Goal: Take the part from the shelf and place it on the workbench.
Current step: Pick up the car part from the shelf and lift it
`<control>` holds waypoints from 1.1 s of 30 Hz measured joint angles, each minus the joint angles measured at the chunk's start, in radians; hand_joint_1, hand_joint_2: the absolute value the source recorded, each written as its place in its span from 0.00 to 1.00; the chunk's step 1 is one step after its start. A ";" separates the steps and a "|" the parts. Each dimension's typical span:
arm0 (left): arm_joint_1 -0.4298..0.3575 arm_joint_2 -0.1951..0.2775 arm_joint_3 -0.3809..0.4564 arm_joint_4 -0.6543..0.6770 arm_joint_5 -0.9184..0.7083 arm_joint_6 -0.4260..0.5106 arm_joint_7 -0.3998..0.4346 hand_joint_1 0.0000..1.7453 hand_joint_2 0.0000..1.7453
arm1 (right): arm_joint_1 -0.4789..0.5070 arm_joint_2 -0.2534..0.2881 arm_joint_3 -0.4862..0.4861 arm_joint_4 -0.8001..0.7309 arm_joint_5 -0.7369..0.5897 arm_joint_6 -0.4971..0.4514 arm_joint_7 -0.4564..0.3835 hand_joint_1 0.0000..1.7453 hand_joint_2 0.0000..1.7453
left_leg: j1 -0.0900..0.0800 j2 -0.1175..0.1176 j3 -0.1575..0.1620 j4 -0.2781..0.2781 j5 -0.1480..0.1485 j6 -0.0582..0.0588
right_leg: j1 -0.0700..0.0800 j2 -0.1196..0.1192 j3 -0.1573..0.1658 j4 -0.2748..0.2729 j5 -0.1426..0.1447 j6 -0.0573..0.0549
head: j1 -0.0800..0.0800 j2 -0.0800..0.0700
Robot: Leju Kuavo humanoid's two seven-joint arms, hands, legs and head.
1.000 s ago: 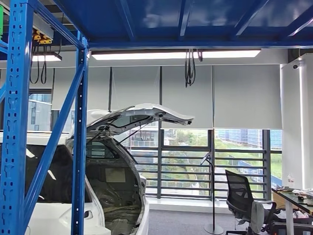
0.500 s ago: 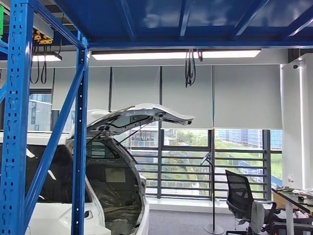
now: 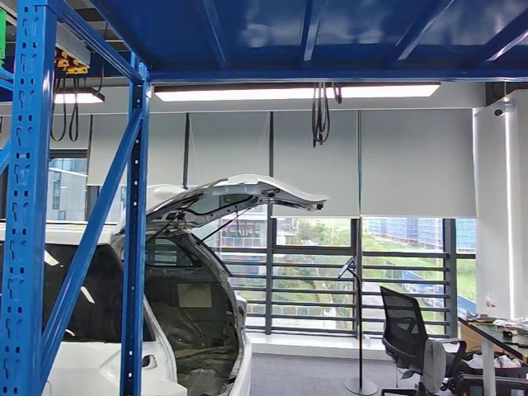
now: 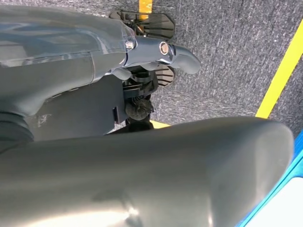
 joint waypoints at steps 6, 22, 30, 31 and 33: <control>0.000 0.000 0.000 0.000 0.008 -0.003 0.000 0.00 1.00 | 0.000 0.000 -0.002 0.000 0.002 0.000 0.000 1.00 1.00 | 0.000 0.000 0.000 0.000 0.000 0.000 | 0.000 0.000 0.000 0.000 0.000 0.000 | 0.000 0.000; 0.000 0.000 0.000 0.000 0.008 0.000 -0.001 0.00 1.00 | 0.005 0.000 -0.008 -0.015 0.013 0.000 -0.002 1.00 1.00 | 0.000 0.000 0.000 0.000 0.000 0.000 | 0.000 0.000 0.000 0.000 0.000 0.000 | 0.000 0.000; 0.000 0.000 0.000 0.000 0.010 0.001 -0.001 0.00 1.00 | 0.020 0.000 -0.008 -0.046 0.013 0.000 -0.011 1.00 1.00 | 0.000 0.000 0.000 0.000 0.000 0.000 | 0.000 0.000 0.000 0.000 0.000 0.000 | 0.000 0.000; 0.000 0.000 0.000 0.000 0.010 0.001 -0.001 0.00 1.00 | 0.022 0.000 -0.008 -0.049 0.014 0.000 -0.011 1.00 1.00 | 0.000 0.000 0.000 0.000 0.000 0.000 | 0.000 0.000 0.000 0.000 0.000 0.000 | 0.000 0.000; 0.000 0.000 0.000 0.000 0.010 0.001 -0.001 0.00 1.00 | 0.024 0.000 -0.008 -0.057 0.015 0.000 -0.011 1.00 1.00 | 0.000 0.000 0.000 0.000 0.000 0.000 | 0.000 0.000 0.000 0.000 0.000 0.000 | 0.000 0.000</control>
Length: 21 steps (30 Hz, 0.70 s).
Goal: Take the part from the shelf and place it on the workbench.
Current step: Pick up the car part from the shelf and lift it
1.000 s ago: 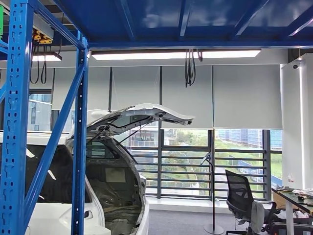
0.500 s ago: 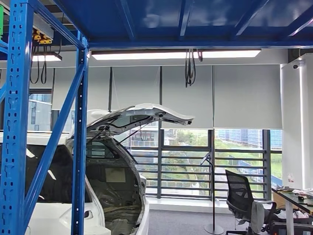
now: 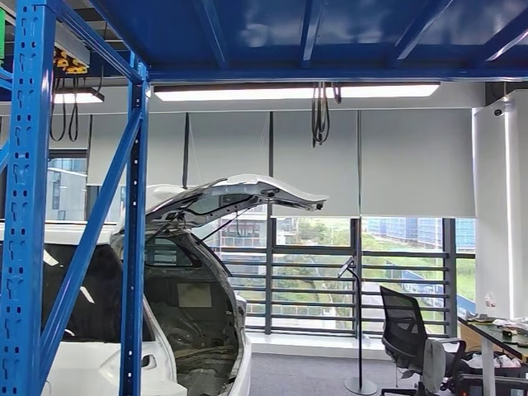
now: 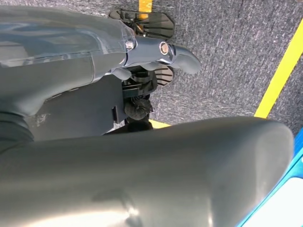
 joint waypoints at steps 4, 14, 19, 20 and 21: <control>0.000 0.000 0.000 0.000 0.001 0.000 0.000 0.00 1.00 | 0.010 0.001 0.002 -0.025 0.002 0.000 0.000 1.00 1.00 | 0.000 0.000 0.000 0.000 0.000 0.000 | 0.000 0.000 0.000 0.000 0.000 0.000 | 0.000 0.000; 0.000 0.000 -0.001 0.000 0.009 0.002 -0.003 0.00 1.00 | 0.054 0.004 0.014 -0.143 0.002 0.010 -0.001 1.00 1.00 | 0.000 0.000 -0.001 0.000 0.000 0.000 | 0.000 0.000 -0.001 0.000 0.000 0.000 | 0.000 0.000; 0.001 0.000 -0.001 0.000 0.016 0.005 -0.005 0.00 1.00 | 0.080 0.010 0.027 -0.219 -0.010 0.029 -0.008 1.00 1.00 | 0.000 0.000 -0.001 0.000 0.000 0.000 | 0.000 0.000 -0.001 0.000 0.000 0.000 | 0.000 0.000; 0.001 0.000 -0.001 0.000 0.017 0.006 -0.006 0.00 1.00 | 0.087 0.011 0.031 -0.238 -0.014 0.034 -0.010 1.00 1.00 | 0.000 0.000 -0.001 0.000 0.000 0.000 | 0.000 0.000 -0.001 0.000 0.000 0.000 | 0.000 0.000; 0.001 0.000 -0.001 0.000 0.018 0.007 -0.006 0.00 1.00 | 0.093 0.012 0.036 -0.256 -0.018 0.039 -0.011 1.00 1.00 | 0.000 0.000 -0.001 0.000 0.000 0.000 | 0.000 0.000 -0.001 0.000 0.000 0.000 | 0.000 0.000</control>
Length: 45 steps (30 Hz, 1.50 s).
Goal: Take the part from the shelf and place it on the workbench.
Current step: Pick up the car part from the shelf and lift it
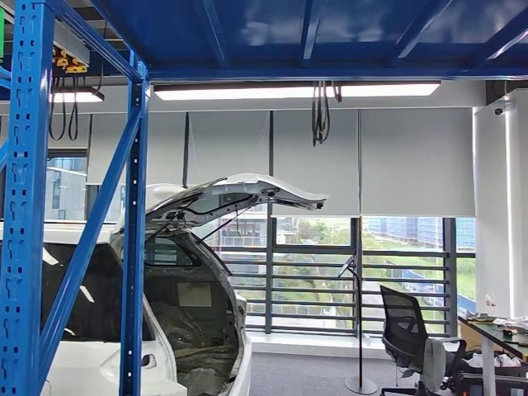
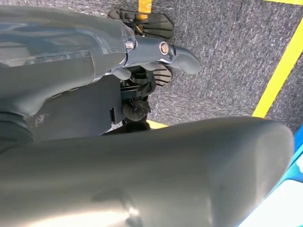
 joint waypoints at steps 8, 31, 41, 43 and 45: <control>0.001 0.000 0.000 0.000 0.002 0.003 -0.003 0.00 1.00 | 0.050 0.010 0.033 -0.143 -0.048 0.022 -0.016 1.00 1.00 | 0.000 0.000 0.000 0.000 0.000 0.000 | 0.000 0.000 0.000 0.000 0.000 0.000 | 0.000 0.000; 0.003 0.000 -0.002 0.000 0.004 0.013 -0.004 0.00 1.00 | 0.225 0.077 0.081 -0.546 -0.204 0.056 -0.097 1.00 1.00 | 0.000 0.000 0.000 0.000 0.000 -0.001 | 0.000 0.000 -0.001 0.000 0.000 0.000 | 0.000 0.000; 0.003 0.000 -0.006 0.000 0.002 0.016 0.002 0.00 1.00 | 0.243 0.105 0.086 -0.616 -0.242 0.065 -0.109 1.00 1.00 | 0.000 0.000 0.000 0.000 0.000 -0.001 | 0.000 0.000 -0.001 0.000 0.000 0.000 | 0.000 0.000; 0.003 0.000 -0.006 0.000 0.002 0.017 0.002 0.00 1.00 | 0.248 0.113 0.086 -0.632 -0.254 0.076 -0.112 1.00 1.00 | 0.000 0.000 0.000 0.000 0.000 -0.001 | 0.000 0.000 -0.001 0.000 0.000 0.000 | 0.000 0.000; 0.003 0.000 -0.006 0.000 0.003 0.018 0.002 0.00 1.00 | 0.252 0.120 0.088 -0.646 -0.273 0.094 -0.117 1.00 1.00 | 0.000 0.000 0.000 0.000 0.000 -0.001 | 0.000 0.000 -0.001 0.000 0.000 0.000 | 0.000 0.000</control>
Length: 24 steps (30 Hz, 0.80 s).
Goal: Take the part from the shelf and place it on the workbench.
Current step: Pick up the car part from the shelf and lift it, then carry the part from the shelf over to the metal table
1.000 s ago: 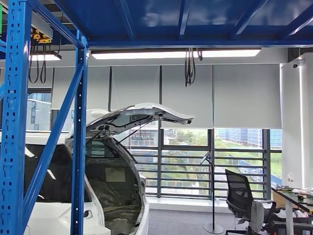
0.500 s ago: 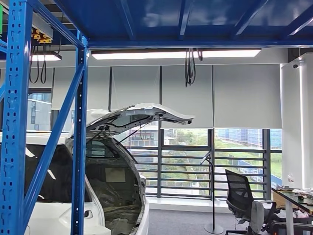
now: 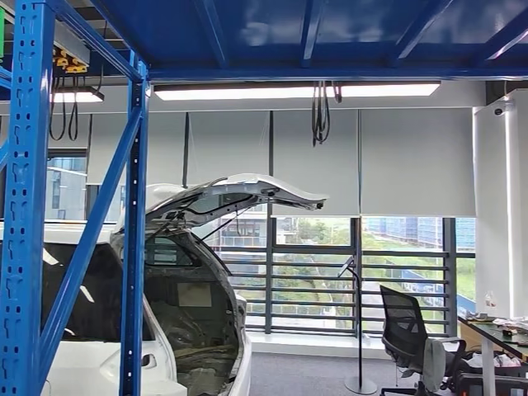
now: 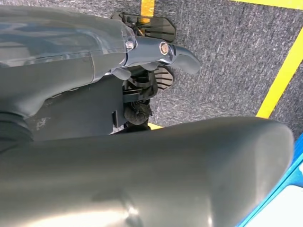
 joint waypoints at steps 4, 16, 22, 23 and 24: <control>-0.001 0.000 -0.001 0.000 -0.002 0.001 0.002 0.00 1.00 | 0.001 0.016 0.009 -0.018 -0.057 0.052 -0.016 1.00 1.00 | 0.000 0.000 0.000 0.000 0.000 0.000 | 0.000 0.000 0.000 0.000 0.000 0.000 | 0.000 0.000; -0.013 -0.003 -0.019 0.000 -0.019 0.004 0.020 0.00 1.00 | -0.007 0.105 0.046 -0.025 -0.244 0.201 -0.067 1.00 1.00 | 0.000 0.000 0.000 0.000 0.000 0.000 | 0.000 0.000 0.000 0.000 0.000 0.000 | 0.000 0.000; -0.014 -0.004 -0.023 0.000 -0.023 0.006 0.024 0.00 1.00 | -0.007 0.139 0.067 -0.030 -0.296 0.250 -0.081 1.00 1.00 | 0.000 0.000 0.000 0.000 0.000 0.000 | 0.000 0.000 0.000 0.000 0.000 0.000 | 0.000 0.000; -0.015 -0.004 -0.024 0.000 -0.023 0.006 0.025 0.00 1.00 | -0.007 0.145 0.070 -0.031 -0.301 0.255 -0.081 1.00 1.00 | 0.000 0.000 0.000 0.000 0.000 0.000 | 0.000 0.000 0.000 0.000 0.000 0.000 | 0.000 0.000; -0.016 -0.004 -0.026 0.000 -0.024 0.006 0.025 0.00 1.00 | -0.007 0.150 0.073 -0.031 -0.307 0.259 -0.081 1.00 1.00 | 0.000 0.000 0.000 0.000 0.000 0.000 | 0.000 0.000 0.000 0.000 0.000 0.000 | 0.000 0.000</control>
